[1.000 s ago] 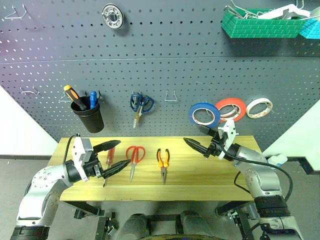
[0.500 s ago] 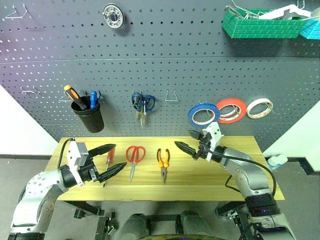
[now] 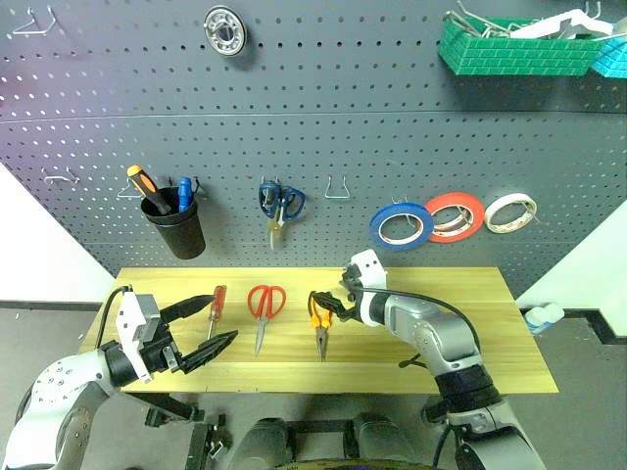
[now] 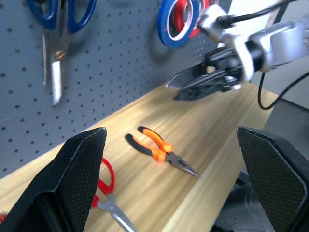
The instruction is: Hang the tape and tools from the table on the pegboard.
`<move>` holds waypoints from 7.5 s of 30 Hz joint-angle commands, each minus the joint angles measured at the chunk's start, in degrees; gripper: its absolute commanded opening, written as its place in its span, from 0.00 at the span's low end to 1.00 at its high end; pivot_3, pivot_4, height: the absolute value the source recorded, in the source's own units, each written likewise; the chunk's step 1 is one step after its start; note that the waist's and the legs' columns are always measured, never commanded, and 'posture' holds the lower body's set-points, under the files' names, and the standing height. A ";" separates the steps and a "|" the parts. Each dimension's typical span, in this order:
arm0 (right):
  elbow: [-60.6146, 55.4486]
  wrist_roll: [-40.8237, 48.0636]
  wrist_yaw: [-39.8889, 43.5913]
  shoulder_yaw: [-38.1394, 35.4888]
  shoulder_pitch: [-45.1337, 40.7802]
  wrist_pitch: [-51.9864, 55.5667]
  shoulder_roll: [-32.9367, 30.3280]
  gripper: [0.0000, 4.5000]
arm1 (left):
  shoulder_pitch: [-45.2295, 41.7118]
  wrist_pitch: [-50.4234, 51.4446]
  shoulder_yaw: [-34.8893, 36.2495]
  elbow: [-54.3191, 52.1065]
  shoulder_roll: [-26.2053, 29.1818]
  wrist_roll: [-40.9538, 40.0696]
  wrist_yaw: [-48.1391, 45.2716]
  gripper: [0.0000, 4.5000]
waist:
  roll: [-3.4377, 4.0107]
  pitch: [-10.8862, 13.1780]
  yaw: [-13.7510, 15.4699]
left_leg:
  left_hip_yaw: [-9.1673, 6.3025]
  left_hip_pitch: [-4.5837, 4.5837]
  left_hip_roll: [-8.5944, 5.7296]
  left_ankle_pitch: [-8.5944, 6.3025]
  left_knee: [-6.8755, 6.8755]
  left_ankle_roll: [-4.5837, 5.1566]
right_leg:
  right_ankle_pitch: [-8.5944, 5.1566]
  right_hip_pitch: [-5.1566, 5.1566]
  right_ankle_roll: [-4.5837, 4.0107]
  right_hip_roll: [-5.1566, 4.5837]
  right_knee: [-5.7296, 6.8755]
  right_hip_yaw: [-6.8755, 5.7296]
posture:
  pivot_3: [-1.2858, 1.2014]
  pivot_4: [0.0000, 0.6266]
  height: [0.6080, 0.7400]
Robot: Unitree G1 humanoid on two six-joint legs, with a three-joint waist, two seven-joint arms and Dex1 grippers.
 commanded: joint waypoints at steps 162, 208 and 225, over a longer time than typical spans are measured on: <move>-13.63 11.96 21.96 -10.73 10.07 -25.14 -7.81 0.46 | -4.81 10.90 2.78 -10.69 3.11 -6.32 7.05 1.00 | -0.35 2.21 0.80 | -0.19 -0.93 -0.02 0.10 -0.77 -0.17 | -0.11 -0.98 -0.14 -0.06 -0.33 -0.26 | 0.54 0.06 0.95; 14.25 0.12 -2.93 -13.57 -22.46 -54.24 9.36 0.46 | -4.73 -1.68 0.52 0.75 -2.50 -1.73 1.92 1.00 | -0.46 0.66 0.75 | -0.18 -0.52 -0.01 0.30 -0.09 -0.51 | 0.04 -0.77 -0.36 0.09 0.59 -0.21 | 0.56 0.00 0.95; 25.67 -5.76 -7.53 -12.70 -24.77 -64.45 11.46 0.46 | -2.88 -2.08 1.30 0.72 -2.35 -2.01 1.36 1.00 | -0.45 0.63 0.75 | -0.18 -0.10 0.03 0.34 -0.09 -0.54 | 0.07 -0.47 -0.44 0.19 0.70 -0.16 | 0.57 0.00 0.95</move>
